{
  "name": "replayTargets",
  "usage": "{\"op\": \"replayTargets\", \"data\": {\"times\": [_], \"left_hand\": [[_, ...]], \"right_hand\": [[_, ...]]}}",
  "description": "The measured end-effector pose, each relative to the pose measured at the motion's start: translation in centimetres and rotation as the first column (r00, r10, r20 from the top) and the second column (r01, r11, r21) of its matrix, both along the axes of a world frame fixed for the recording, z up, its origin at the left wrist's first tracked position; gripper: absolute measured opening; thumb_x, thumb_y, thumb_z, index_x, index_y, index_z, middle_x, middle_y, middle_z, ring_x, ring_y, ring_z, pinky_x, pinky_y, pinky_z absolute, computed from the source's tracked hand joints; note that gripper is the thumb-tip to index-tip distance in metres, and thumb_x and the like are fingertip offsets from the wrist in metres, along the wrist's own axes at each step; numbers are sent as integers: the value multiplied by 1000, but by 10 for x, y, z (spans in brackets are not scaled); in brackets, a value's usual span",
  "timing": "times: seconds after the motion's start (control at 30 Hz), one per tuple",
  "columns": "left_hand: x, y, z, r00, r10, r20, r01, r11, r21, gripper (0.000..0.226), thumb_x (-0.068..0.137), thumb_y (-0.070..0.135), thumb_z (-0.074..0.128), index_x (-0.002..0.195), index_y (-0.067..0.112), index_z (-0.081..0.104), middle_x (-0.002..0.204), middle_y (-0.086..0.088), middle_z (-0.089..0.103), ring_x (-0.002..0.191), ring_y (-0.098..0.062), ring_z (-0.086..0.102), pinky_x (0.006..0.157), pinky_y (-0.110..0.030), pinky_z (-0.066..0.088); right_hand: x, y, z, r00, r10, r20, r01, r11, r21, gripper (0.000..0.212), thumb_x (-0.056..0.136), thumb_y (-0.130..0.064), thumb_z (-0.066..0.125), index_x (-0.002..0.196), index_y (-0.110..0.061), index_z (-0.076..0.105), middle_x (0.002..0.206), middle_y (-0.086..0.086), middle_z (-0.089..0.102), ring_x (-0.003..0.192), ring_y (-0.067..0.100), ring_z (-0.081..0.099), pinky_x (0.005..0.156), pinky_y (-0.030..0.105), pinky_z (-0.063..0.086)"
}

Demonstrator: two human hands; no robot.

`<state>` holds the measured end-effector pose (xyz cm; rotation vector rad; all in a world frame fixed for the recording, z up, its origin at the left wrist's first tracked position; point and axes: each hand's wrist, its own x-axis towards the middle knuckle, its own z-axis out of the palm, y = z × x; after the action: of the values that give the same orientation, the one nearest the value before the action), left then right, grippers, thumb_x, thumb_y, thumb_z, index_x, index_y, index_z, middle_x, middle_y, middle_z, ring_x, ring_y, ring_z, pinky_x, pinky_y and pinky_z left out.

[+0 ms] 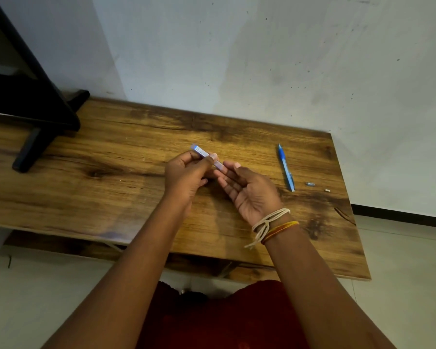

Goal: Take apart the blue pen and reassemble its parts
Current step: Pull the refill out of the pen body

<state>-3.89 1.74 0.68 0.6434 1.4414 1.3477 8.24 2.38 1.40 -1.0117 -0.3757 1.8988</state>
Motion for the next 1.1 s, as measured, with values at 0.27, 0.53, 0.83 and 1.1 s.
{"op": "replayTargets", "data": {"times": [0.27, 0.53, 0.83, 1.1], "left_hand": [[3, -1, 0, 965, -3, -261, 50, 983, 174, 8, 77, 12, 75, 83, 18, 73, 71, 6, 74, 65, -5, 70, 54, -15, 51], [3, 1, -1, 994, 35, -107, -25, 995, 98, 5, 81, 15, 73, 85, 14, 71, 82, -7, 74, 68, -12, 70, 61, -24, 54], [2, 1, -1, 1000, 24, 18, -23, 999, -25, 24, 83, 15, 71, 102, 0, 67, 90, -13, 74, 76, -17, 73, 70, -29, 59], [-1, 3, -3, 995, 100, 2, -100, 994, -42, 20, 85, 16, 68, 102, 4, 66, 85, -12, 73, 61, -12, 70, 55, -23, 56]], "right_hand": [[2, 1, -2, 999, 14, -45, -17, 997, -71, 22, 94, 6, 48, 112, 10, 60, 96, 17, 69, 88, 22, 68, 76, 24, 57], [3, 0, -4, 1000, 5, -22, -6, 998, -61, 18, 90, 9, 53, 106, 9, 62, 99, 20, 68, 81, 21, 68, 74, 24, 58], [2, -1, -5, 976, -34, 216, 16, 996, 85, 18, 82, 11, 63, 100, 8, 65, 87, 18, 70, 67, 15, 70, 69, 22, 58], [8, 2, -3, 890, -86, 448, 13, 986, 166, 13, 82, 7, 67, 84, -6, 70, 79, 10, 71, 65, 12, 70, 66, 22, 59]]}}
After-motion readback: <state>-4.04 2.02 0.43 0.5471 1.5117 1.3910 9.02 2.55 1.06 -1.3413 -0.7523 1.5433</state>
